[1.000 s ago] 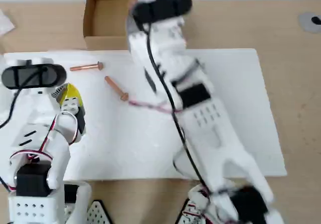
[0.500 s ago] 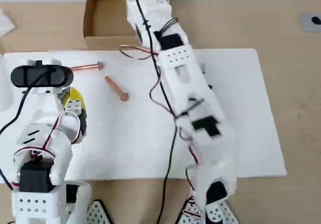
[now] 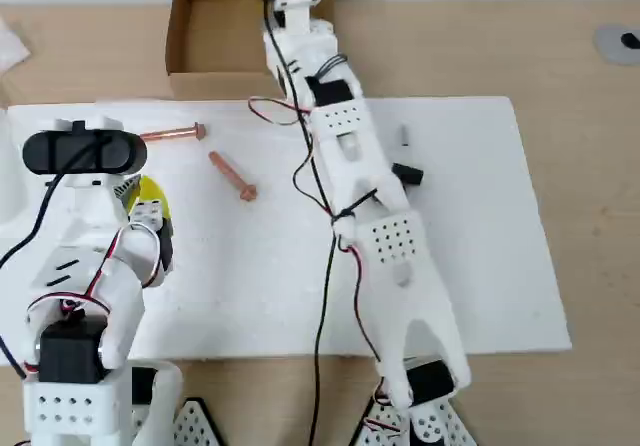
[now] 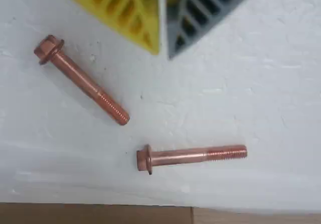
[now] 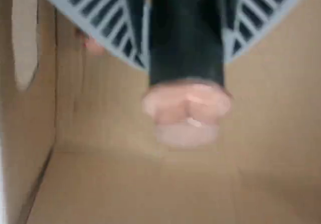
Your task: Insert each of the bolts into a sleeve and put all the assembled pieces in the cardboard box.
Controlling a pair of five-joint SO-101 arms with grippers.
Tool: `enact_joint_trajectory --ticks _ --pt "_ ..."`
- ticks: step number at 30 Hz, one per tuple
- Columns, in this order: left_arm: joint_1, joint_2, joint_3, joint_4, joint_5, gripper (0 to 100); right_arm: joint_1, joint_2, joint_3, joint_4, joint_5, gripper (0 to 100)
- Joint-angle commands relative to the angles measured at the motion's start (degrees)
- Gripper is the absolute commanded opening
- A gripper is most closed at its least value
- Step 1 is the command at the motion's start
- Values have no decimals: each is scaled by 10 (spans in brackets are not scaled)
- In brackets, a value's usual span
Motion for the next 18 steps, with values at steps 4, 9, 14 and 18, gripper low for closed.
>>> enact_joint_trajectory --ticks 4,9,14,18 --pt "-7 0 -9 17 0 102 4 41 -124 63 12 217" --pt "-11 1 -29 17 0 118 3 54 -190 103 10 280" --pt "-10 22 -40 12 19 118 7 52 -254 159 9 279" --pt "-11 125 -83 12 69 118 15 40 -301 260 10 278"
